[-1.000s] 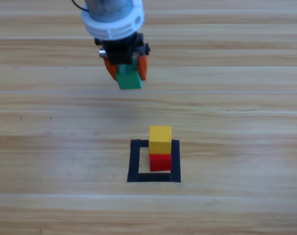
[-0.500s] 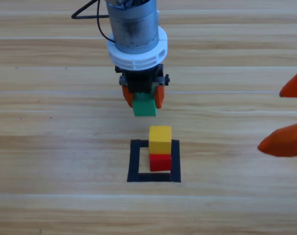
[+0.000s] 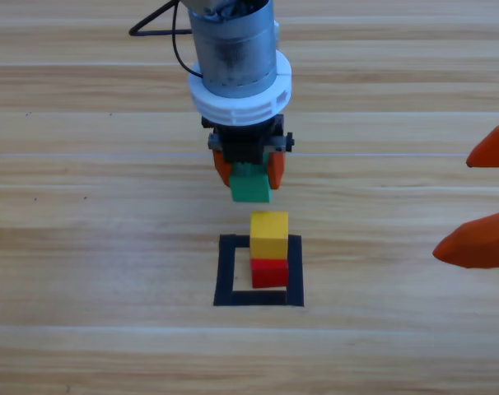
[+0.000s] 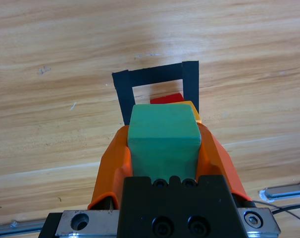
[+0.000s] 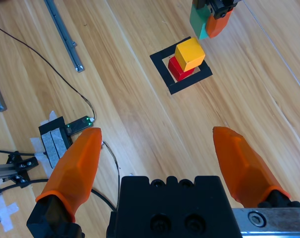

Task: Stack the blocks in the rectangular block: red at the bottom, yellow in the middle, green on top

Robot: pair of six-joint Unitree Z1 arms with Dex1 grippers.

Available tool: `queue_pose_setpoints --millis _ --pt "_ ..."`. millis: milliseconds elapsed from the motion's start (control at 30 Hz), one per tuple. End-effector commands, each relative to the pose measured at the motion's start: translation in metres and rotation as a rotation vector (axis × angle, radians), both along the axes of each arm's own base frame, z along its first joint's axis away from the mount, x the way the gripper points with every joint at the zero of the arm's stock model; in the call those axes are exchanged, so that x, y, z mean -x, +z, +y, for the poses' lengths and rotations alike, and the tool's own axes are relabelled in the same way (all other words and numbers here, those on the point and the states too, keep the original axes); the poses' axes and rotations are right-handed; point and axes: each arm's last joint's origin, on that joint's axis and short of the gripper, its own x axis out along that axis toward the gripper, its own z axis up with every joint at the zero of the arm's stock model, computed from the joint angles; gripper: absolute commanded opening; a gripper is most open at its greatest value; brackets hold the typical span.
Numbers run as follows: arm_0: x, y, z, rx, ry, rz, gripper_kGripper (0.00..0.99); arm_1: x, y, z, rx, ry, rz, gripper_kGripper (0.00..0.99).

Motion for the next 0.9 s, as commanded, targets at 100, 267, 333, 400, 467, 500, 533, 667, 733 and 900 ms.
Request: queue_pose_setpoints --millis 100,267,333,400,467,500,533,667,733,900 --pt "0.01 -0.027 -0.017 -0.057 -0.033 0.053 0.0 -0.007 -0.017 0.004 0.052 -0.005 0.045 0.99" --pt "0.015 -0.031 -0.021 -0.068 -0.048 0.057 0.0 -0.008 -0.02 0.006 0.064 -0.004 0.052 0.99" --pt "0.017 -0.032 -0.024 -0.072 -0.054 0.055 0.002 -0.008 -0.021 0.007 0.066 -0.004 0.052 0.99" --pt "0.019 -0.032 -0.026 -0.074 -0.059 0.053 0.002 -0.008 -0.021 0.007 0.066 -0.004 0.052 0.99" --pt "0.021 -0.032 -0.027 -0.077 -0.065 0.049 0.003 -0.008 -0.021 0.007 0.066 -0.004 0.052 0.99" --pt "0.022 -0.032 -0.028 -0.077 -0.068 0.049 0.003 -0.008 -0.021 0.007 0.066 -0.004 0.052 0.99" --pt "0.023 -0.032 -0.029 -0.078 -0.07 0.048 0.003 -0.008 -0.021 0.007 0.066 -0.004 0.052 0.99" --pt "0.024 -0.035 -0.031 -0.084 -0.076 0.051 0.003 -0.009 -0.021 0.007 0.066 -0.003 0.054 0.99" --pt "0.025 -0.034 -0.032 -0.083 -0.079 0.05 0.003 -0.009 -0.021 0.008 0.066 -0.003 0.054 0.99" --pt "0.027 -0.037 -0.035 -0.086 -0.085 0.05 0.005 -0.009 -0.021 0.008 0.067 -0.002 0.056 0.99"
